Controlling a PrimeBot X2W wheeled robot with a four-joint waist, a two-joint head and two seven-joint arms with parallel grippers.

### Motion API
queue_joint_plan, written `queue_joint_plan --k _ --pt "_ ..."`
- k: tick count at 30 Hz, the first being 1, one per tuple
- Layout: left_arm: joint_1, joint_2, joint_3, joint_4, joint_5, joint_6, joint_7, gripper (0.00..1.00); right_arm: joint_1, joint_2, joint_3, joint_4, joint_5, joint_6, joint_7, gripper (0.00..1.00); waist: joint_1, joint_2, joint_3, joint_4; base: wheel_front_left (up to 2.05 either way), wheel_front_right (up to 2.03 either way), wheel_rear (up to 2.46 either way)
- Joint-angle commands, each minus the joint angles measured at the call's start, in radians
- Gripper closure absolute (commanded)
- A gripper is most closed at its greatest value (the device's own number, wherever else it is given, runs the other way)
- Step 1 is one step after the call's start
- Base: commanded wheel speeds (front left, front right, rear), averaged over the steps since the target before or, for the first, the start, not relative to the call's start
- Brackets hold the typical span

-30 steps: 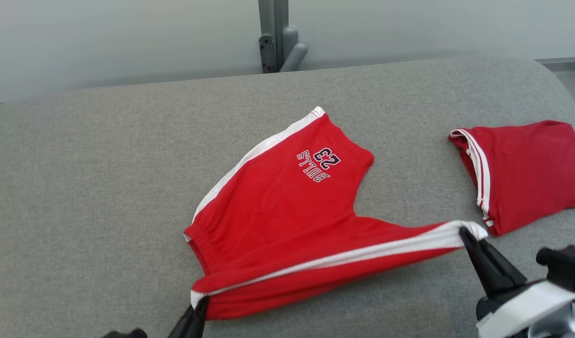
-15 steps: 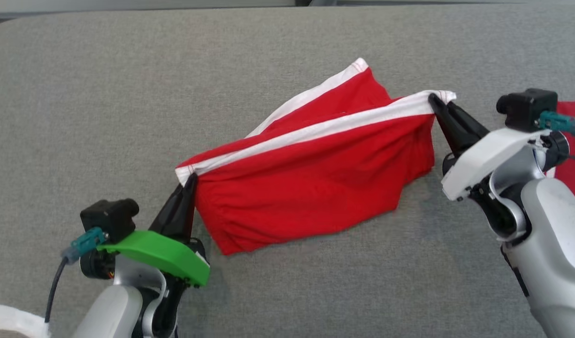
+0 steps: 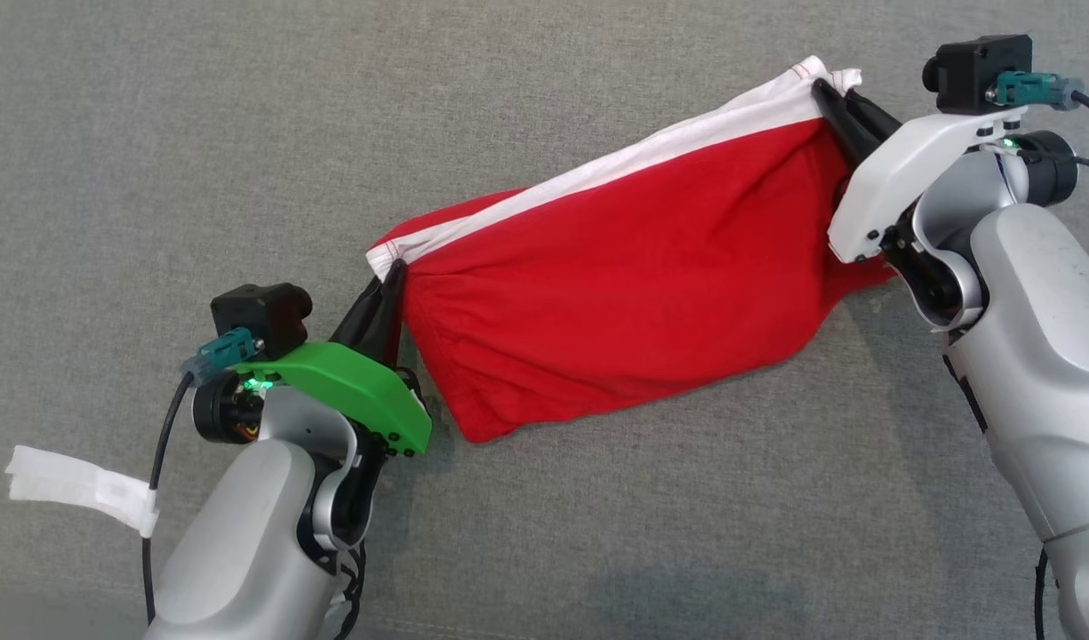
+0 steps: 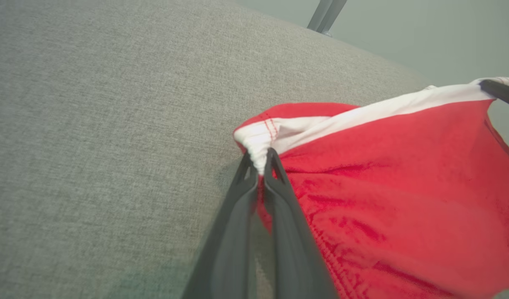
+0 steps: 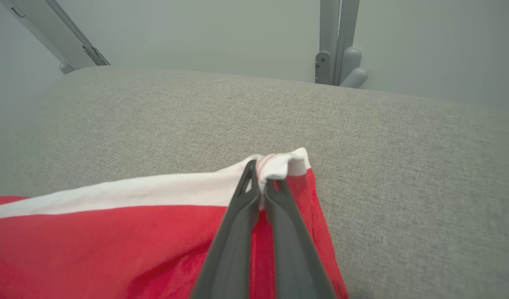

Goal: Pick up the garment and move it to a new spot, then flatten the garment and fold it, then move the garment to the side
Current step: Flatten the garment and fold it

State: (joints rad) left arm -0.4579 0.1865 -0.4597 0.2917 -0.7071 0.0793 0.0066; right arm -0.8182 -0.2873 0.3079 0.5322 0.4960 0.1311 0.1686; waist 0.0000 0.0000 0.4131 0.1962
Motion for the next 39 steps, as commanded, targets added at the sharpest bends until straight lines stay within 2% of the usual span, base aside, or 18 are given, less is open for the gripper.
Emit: queue_joint_plan --k 1,8,9,10,11,12,13,14,16,18,19,20,21,22,32,39 --pt "-0.022 -0.004 -0.002 0.010 0.005 -0.006 -0.008 1.00 -0.019 -0.003 0.004 0.015 -0.004 -0.001 -0.006 1.00 0.0000 0.0000 0.018 0.018 0.00 0.00 0.00" --pt "-0.060 -0.020 -0.010 0.060 0.009 -0.019 -0.027 1.00 -0.082 0.002 0.030 0.116 -0.004 -0.001 -0.017 1.00 0.0000 0.0000 0.027 0.023 0.00 0.00 0.00" --pt "-0.063 -0.020 -0.011 0.064 0.013 -0.020 -0.029 1.00 -0.086 0.005 0.035 0.127 -0.005 -0.001 -0.019 0.84 0.0000 0.0000 0.027 0.023 0.00 0.00 0.00" --pt "-0.066 -0.021 -0.012 0.067 0.013 -0.020 -0.031 1.00 -0.090 0.007 0.042 0.135 -0.007 -0.001 -0.023 0.59 0.0000 0.0000 0.026 0.022 0.00 0.00 0.00" --pt "-0.069 -0.021 -0.013 0.070 0.012 -0.019 -0.032 1.00 -0.093 0.008 0.047 0.141 -0.007 -0.001 -0.026 0.00 0.0000 0.0000 0.026 0.021 0.00 0.00 0.00" --pt "-0.071 -0.022 -0.013 0.072 0.012 -0.018 -0.033 1.00 -0.096 0.007 0.051 0.148 -0.008 -0.001 -0.032 0.00 0.0000 0.0000 0.026 0.019 0.00 0.00 0.00" --pt "-0.072 -0.022 -0.012 0.072 0.012 -0.015 -0.034 0.83 -0.098 0.006 0.056 0.153 -0.014 -0.001 -0.042 0.00 0.0000 0.0000 0.025 0.018 0.00 0.00 0.00" --pt "-0.072 -0.023 -0.012 0.071 0.011 -0.013 -0.035 0.70 -0.101 0.007 0.060 0.155 -0.018 -0.001 -0.055 0.00 0.0000 0.0000 0.025 0.016 0.00 0.00 0.00" --pt "-0.067 -0.023 -0.015 0.067 0.008 -0.013 -0.035 0.64 -0.100 0.015 0.067 0.156 -0.013 -0.001 -0.079 0.00 0.0000 0.0000 0.021 0.011 0.00 0.00 0.00" --pt "-0.057 -0.022 -0.016 0.064 0.005 -0.009 -0.032 0.53 -0.092 0.016 0.077 0.150 -0.010 -0.001 -0.100 0.00 0.0000 0.0000 0.014 0.006 0.00 0.00 0.00" --pt "-0.050 -0.022 -0.017 0.061 0.004 -0.007 -0.030 0.40 -0.086 0.014 0.079 0.145 -0.007 -0.001 -0.109 0.00 0.0000 0.0000 0.009 0.003 0.00 0.00 0.00" --pt "-0.044 -0.022 -0.017 0.058 0.003 -0.007 -0.030 0.15 -0.079 0.013 0.081 0.139 -0.002 -0.001 -0.118 0.00 0.0000 0.0000 0.004 0.000 0.00 0.00 0.00" --pt "-0.044 -0.022 -0.017 0.058 0.003 -0.007 -0.030 0.15 -0.079 0.013 0.081 0.139 -0.002 -0.001 -0.118 0.00 0.0000 0.0000 0.004 0.000 0.00 0.00 0.00" --pt "-0.038 -0.021 -0.016 0.056 0.001 -0.003 -0.029 0.00 -0.071 0.012 0.083 0.133 0.003 -0.001 -0.125 0.00 0.0000 0.0000 -0.002 -0.003 0.00 0.00 0.00" --pt "0.049 0.011 0.000 0.003 0.015 0.036 -0.087 0.00 0.021 -0.035 0.074 0.056 0.017 -0.001 -0.160 0.00 0.0000 0.0000 -0.100 -0.039 0.00 0.00 0.00" --pt "0.153 0.056 0.003 -0.080 0.094 0.095 -0.207 0.00 0.158 -0.081 0.029 -0.054 -0.065 -0.001 -0.267 0.00 0.0000 0.0000 -0.204 -0.054 0.00 0.00 0.00"
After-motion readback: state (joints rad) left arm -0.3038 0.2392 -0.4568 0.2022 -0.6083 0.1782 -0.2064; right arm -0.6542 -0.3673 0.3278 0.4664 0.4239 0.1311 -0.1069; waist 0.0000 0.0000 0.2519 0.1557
